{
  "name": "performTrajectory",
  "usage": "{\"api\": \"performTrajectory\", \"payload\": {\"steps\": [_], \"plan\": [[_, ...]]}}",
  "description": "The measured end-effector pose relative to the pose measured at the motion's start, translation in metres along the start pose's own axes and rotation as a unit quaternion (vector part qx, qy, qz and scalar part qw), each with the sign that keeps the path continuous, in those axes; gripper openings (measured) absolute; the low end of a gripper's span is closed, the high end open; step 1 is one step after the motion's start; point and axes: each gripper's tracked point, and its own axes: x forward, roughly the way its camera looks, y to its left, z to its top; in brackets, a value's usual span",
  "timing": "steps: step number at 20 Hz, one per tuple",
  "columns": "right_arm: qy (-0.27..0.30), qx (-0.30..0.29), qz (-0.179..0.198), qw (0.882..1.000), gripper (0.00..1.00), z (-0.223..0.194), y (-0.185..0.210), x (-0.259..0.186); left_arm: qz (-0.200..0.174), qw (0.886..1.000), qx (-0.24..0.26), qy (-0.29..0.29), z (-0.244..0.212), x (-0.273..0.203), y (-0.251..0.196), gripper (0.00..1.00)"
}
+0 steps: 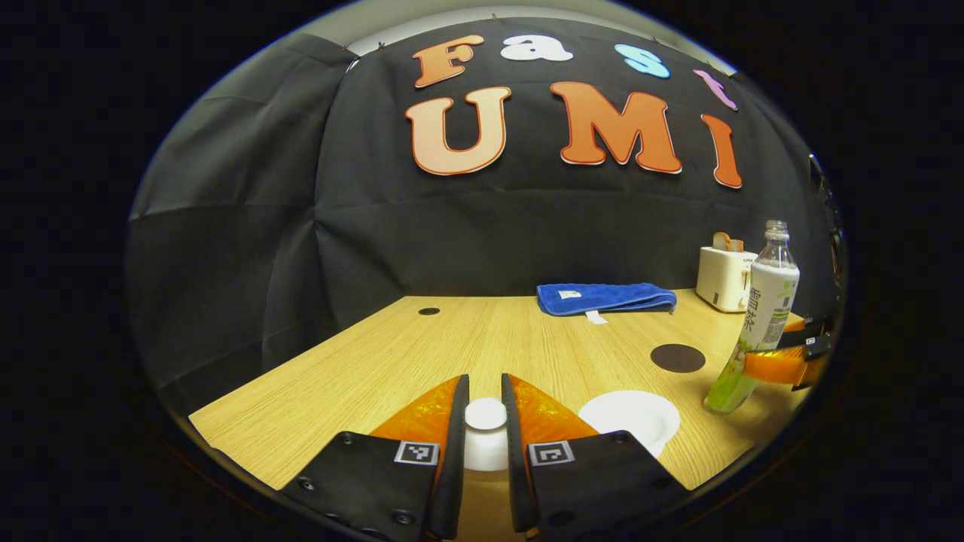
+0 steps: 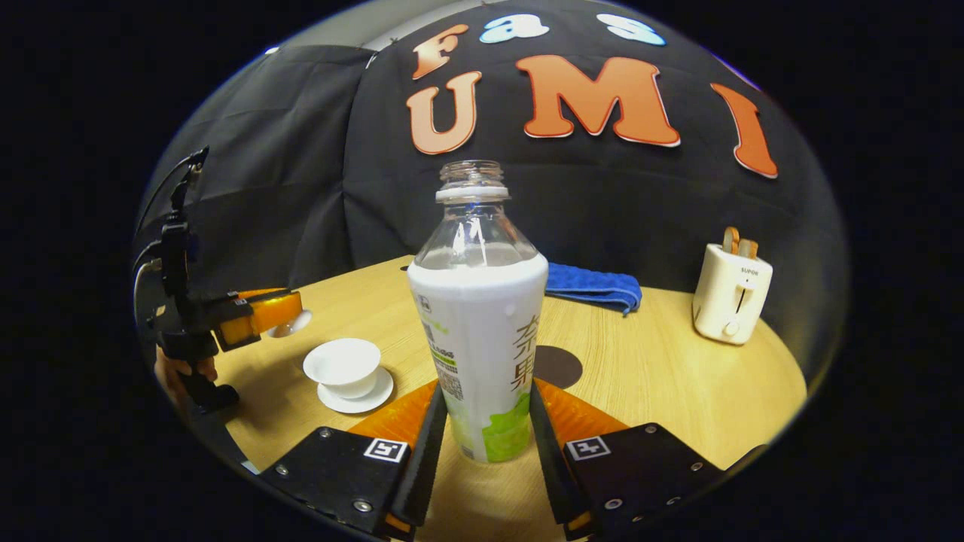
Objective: Open the teacup lid with one hand, grasp the water bottle and pour water into the teacup with the other hand; after pouring, place the water bottle on the coaster and then close the teacup lid.
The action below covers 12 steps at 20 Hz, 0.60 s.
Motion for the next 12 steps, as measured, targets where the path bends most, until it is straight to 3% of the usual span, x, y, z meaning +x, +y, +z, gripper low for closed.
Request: {"api": "performTrajectory", "payload": {"steps": [1, 6, 10, 12], "plan": [[-0.001, -0.024, -0.006, 1.000, 0.62, 0.004, -0.001, 0.001, 0.002, 1.000, -0.002, -0.001, 0.001, 0.000, 0.005, 0.31], [0.015, -0.130, -0.047, 0.990, 0.62, 0.009, -0.009, 0.012, 0.016, 1.000, 0.001, -0.005, -0.001, -0.004, 0.026, 0.29], [0.015, -0.217, -0.079, 0.973, 0.62, 0.018, -0.018, 0.017, 0.025, 1.000, -0.006, -0.001, -0.006, -0.009, 0.040, 0.29], [0.019, -0.269, -0.096, 0.958, 0.62, 0.021, -0.024, 0.020, 0.028, 1.000, 0.001, -0.006, -0.006, -0.011, 0.045, 0.29]]}}
